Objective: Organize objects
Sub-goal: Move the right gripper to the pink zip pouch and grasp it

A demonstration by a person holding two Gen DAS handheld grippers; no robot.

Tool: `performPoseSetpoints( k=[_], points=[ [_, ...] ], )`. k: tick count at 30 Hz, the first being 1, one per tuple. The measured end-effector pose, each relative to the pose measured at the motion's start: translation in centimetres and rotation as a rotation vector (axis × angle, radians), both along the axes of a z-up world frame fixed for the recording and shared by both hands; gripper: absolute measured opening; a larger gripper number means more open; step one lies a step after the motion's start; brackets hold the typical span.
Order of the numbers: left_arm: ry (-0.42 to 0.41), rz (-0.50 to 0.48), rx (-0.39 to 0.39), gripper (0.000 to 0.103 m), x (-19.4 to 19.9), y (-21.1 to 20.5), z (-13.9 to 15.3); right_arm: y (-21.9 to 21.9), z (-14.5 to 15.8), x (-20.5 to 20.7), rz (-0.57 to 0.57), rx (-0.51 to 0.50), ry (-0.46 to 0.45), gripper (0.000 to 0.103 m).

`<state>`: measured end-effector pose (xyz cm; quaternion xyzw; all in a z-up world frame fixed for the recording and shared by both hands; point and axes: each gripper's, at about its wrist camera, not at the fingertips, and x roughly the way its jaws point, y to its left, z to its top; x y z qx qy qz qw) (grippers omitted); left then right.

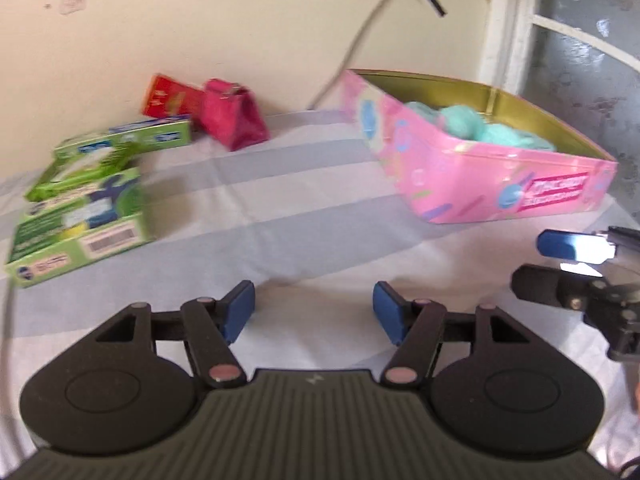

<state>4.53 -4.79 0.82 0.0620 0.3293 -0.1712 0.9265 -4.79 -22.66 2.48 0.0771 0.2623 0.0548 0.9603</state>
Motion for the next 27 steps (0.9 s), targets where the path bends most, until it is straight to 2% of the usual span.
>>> performPoseSetpoints(
  k=[2,4,6,7,8,9,10,12,15,17,20,23,25,26,27],
  points=[
    [-0.021,0.081,0.052,0.067,0.7,2.1,0.0,2.2,-0.2,1.3,0.077,-0.005,0.031,0.063],
    [-0.042,0.176,0.041,0.067,1.7,4.9,-0.1,4.4,-0.4,3.1,0.133,-0.007,0.069,0.063],
    [-0.058,0.301,-0.001,0.067,2.7,7.8,-0.6,6.2,-0.3,5.2,0.152,-0.016,0.081,0.063],
    [-0.027,0.346,-0.081,0.067,3.0,9.5,-0.7,7.2,-0.1,6.4,0.144,-0.022,0.084,0.063],
    [-0.033,0.364,-0.164,0.068,2.9,10.7,-0.3,8.0,0.2,7.8,0.138,-0.021,0.086,0.063],
    [-0.045,0.378,-0.2,0.068,3.0,11.4,-0.2,8.6,0.5,9.2,0.13,-0.015,0.079,0.063],
    [-0.04,0.393,-0.2,0.068,3.2,11.6,-0.2,9.2,0.9,10.8,0.112,-0.011,0.063,0.064],
    [-0.013,0.388,-0.231,0.069,3.7,11.9,-0.3,10.3,1.5,14.0,0.056,-0.023,0.03,0.076],
    [-0.009,0.369,-0.227,0.073,3.8,11.4,-0.3,11.8,1.6,19.4,-0.012,-0.076,-0.01,0.089],
    [-0.005,0.365,-0.213,0.075,4.1,11.1,-0.5,12.6,1.2,22.8,-0.061,-0.133,-0.019,0.093],
    [0.0,0.359,-0.199,0.076,4.3,11.1,-0.5,12.4,-0.1,27.9,-0.13,-0.145,0.041,0.098],
    [0.006,0.35,-0.197,0.08,4.4,11.2,-0.5,11.6,-1.9,32.0,-0.207,-0.138,0.125,0.098],
    [0.009,0.345,-0.192,0.081,4.4,11.3,-0.5,11.1,-3.2,33.5,-0.23,-0.138,0.163,0.095],
    [0.009,0.345,-0.187,0.081,4.4,11.2,-0.5,10.9,-3.6,34.2,-0.229,-0.127,0.195,0.085],
    [0.008,0.344,-0.182,0.081,4.4,11.1,-0.5,10.7,-3.9,34.9,-0.213,-0.106,0.223,0.07]
  ],
)
